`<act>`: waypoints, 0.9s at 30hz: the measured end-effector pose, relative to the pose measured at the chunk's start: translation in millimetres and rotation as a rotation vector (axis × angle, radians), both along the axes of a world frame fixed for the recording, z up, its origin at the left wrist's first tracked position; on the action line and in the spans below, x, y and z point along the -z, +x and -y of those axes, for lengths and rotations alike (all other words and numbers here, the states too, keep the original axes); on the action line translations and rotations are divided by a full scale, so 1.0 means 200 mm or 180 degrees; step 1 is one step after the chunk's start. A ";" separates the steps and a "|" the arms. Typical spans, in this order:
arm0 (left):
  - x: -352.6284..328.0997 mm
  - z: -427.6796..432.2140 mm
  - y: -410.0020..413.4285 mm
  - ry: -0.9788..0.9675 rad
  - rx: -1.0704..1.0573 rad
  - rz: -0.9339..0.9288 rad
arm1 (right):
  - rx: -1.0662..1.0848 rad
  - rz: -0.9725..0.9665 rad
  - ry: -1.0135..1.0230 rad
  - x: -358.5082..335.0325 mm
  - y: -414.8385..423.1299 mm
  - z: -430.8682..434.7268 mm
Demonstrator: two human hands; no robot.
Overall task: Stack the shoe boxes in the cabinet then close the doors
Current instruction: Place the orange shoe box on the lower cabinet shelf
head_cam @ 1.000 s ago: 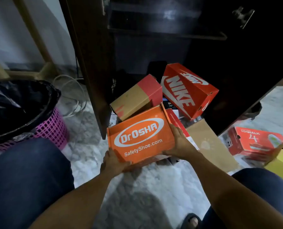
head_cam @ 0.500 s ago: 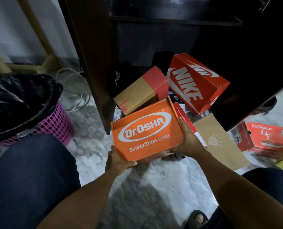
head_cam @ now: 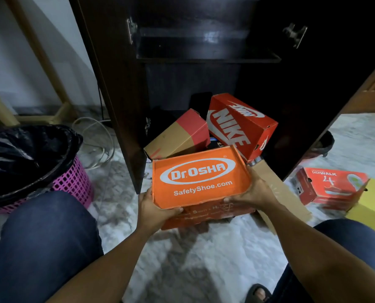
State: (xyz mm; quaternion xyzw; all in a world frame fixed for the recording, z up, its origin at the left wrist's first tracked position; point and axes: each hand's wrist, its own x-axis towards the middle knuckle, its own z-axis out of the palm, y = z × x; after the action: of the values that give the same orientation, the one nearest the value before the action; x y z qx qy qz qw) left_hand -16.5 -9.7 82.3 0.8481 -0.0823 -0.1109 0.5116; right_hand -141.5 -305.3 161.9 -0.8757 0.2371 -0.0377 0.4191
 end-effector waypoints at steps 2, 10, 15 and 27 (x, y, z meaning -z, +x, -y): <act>-0.07 0.03 0.00 -0.0114 0.0001 0.0214 | 0.0055 0.0037 0.0071 -0.10 -0.05 0.01; -0.40 0.15 0.09 -0.0253 0.0163 0.0748 | 0.0516 0.0165 0.0014 -0.38 -0.10 0.05; -0.74 0.21 0.20 -0.0302 0.0347 0.1166 | 0.0679 0.0541 -0.0071 -0.59 -0.09 0.07; -1.37 0.38 0.44 -0.0149 0.0685 0.1028 | 0.0845 0.0840 -0.0260 -1.07 0.05 0.27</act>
State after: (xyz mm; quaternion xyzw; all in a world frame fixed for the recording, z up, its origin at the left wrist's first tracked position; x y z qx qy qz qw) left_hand 71.6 -85.2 355.7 0.8290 -0.2561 -0.0254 0.4965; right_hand -132.4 -359.8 376.7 -0.8405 0.2917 -0.2168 0.4019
